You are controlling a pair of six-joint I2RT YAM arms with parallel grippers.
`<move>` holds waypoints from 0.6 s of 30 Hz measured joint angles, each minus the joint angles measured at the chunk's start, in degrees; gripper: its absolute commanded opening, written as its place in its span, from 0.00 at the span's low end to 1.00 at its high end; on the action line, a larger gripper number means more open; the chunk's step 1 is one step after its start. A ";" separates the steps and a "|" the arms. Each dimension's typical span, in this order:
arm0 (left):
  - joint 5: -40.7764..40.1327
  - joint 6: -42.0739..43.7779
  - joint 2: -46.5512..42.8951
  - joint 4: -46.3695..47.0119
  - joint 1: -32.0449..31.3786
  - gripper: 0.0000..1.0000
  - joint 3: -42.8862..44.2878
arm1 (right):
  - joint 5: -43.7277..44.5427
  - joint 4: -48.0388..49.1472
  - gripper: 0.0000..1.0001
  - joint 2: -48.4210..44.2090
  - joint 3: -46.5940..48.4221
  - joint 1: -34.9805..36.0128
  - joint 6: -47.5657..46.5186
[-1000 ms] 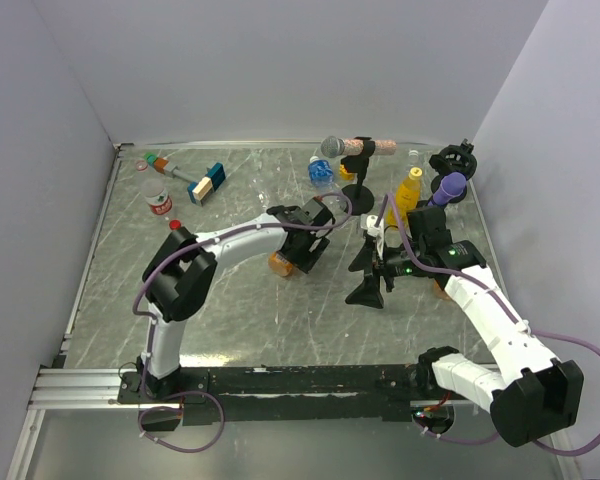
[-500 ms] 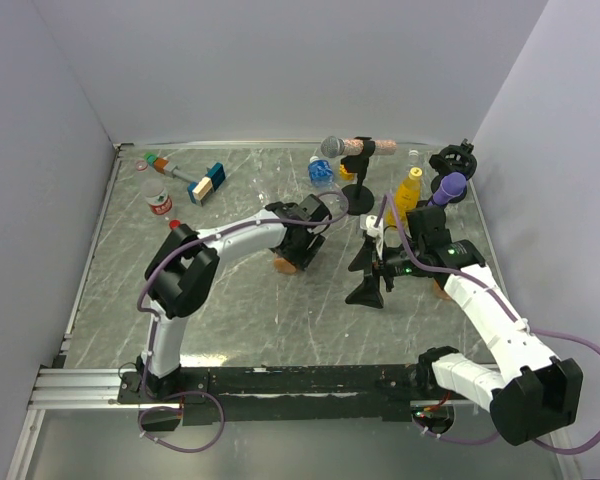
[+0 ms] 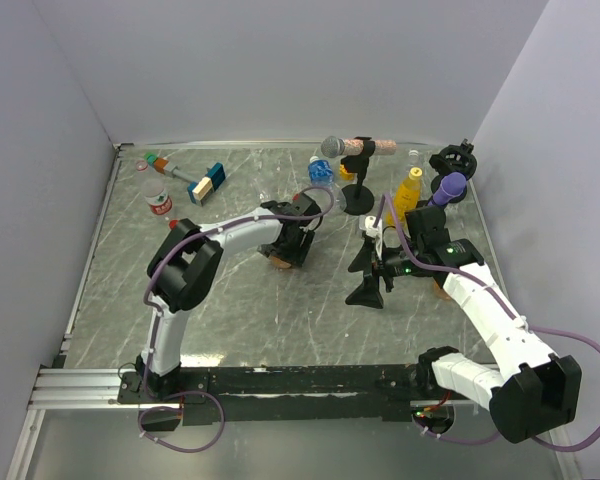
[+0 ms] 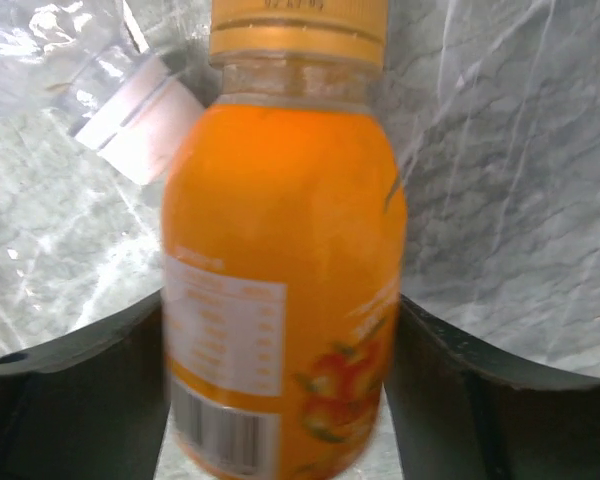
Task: Unscrew the bottle caps
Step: Pick up the plastic bottle from the center of the board.
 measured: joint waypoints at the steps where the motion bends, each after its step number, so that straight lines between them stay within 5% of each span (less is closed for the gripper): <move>1: -0.20 -0.66 0.00 0.07 0.00 0.71 0.00 | 0.00 -0.07 1.00 0.00 0.00 0.00 -0.02; 8: -0.24 -2.19 0.07 0.46 0.00 0.39 -0.04 | 0.00 -0.39 1.00 0.00 0.00 -0.02 -0.70; 12: -0.24 -1.95 -0.85 1.86 -0.09 0.35 -1.57 | 0.00 -0.61 1.00 0.00 0.00 -0.02 -1.09; 18: 0.63 2.21 -12.74 5.77 -2.21 0.28 -15.37 | -0.20 -1.53 1.00 0.00 0.00 -0.02 -2.40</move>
